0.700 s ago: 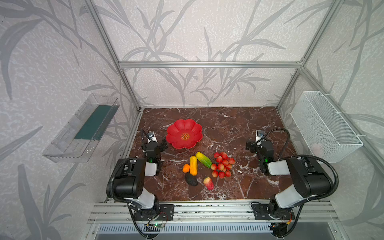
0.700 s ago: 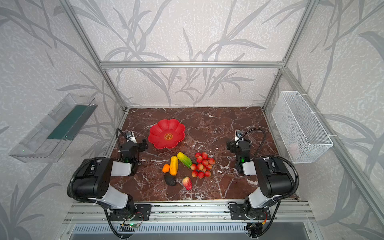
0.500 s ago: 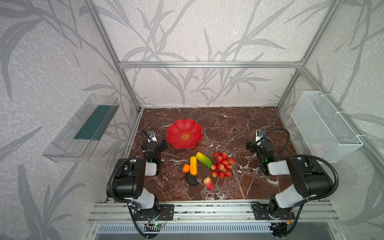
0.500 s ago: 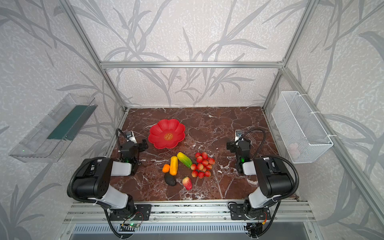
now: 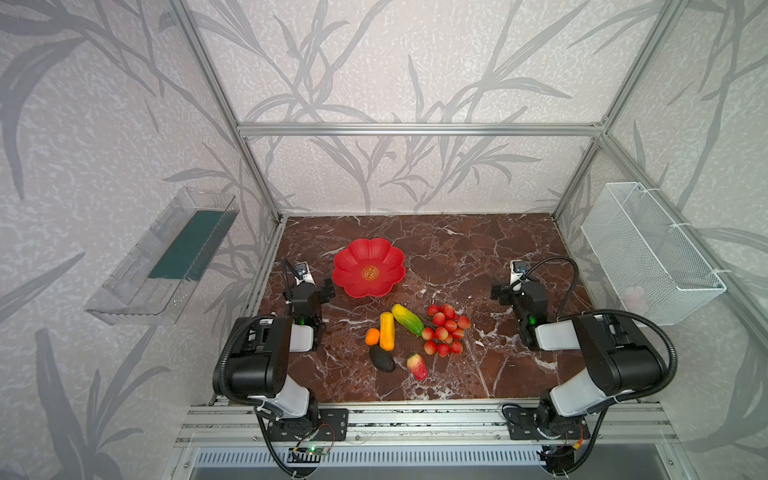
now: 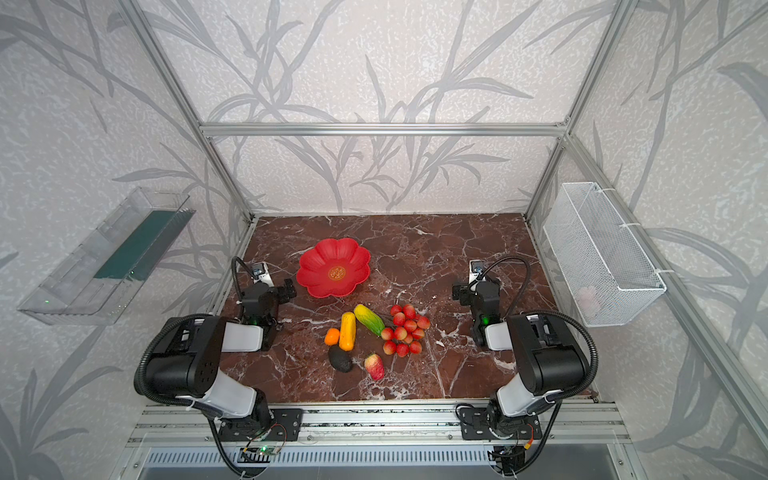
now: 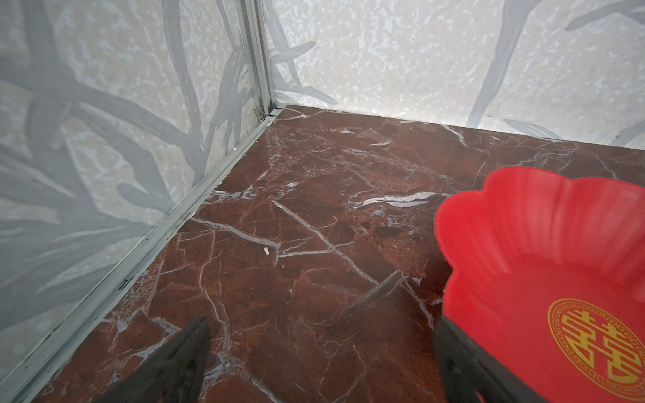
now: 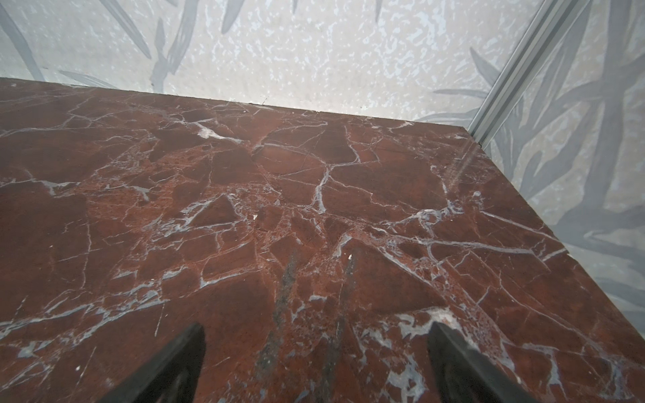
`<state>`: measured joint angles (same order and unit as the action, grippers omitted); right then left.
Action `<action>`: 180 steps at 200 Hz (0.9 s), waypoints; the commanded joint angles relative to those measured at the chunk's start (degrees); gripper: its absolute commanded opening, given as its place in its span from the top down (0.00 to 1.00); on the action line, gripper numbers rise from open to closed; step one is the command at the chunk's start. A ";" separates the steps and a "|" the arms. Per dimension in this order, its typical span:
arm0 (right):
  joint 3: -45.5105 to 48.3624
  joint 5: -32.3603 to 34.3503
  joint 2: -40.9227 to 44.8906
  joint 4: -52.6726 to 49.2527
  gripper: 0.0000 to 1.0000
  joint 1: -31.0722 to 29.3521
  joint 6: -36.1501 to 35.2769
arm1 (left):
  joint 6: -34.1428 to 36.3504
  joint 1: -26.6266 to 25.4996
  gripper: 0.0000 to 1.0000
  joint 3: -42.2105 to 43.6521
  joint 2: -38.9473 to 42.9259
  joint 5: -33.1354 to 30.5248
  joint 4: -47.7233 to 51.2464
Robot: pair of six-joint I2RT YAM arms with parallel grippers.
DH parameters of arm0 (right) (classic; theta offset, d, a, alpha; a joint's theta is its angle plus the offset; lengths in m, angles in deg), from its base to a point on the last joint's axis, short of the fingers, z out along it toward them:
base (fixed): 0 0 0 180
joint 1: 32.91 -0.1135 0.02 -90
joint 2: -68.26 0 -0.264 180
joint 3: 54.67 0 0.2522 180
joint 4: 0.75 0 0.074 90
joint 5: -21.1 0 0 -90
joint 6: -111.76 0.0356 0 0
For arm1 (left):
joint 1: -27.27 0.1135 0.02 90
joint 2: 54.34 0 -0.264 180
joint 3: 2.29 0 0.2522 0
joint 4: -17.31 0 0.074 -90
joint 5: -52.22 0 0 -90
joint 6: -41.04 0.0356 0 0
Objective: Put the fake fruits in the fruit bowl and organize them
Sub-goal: 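Raise both arms from rest and move grippers toward the fruits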
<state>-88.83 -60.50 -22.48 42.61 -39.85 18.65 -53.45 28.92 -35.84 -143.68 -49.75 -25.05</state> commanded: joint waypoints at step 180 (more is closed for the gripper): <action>-16.30 -14.61 28.21 -52.15 0.03 -6.82 19.19 | -28.74 -4.07 0.16 -8.12 43.92 19.98 69.28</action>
<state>-100.72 -67.42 5.06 4.73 -45.21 35.43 -77.36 27.17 -45.59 -103.59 -35.83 29.46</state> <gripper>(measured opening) 0.981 0.850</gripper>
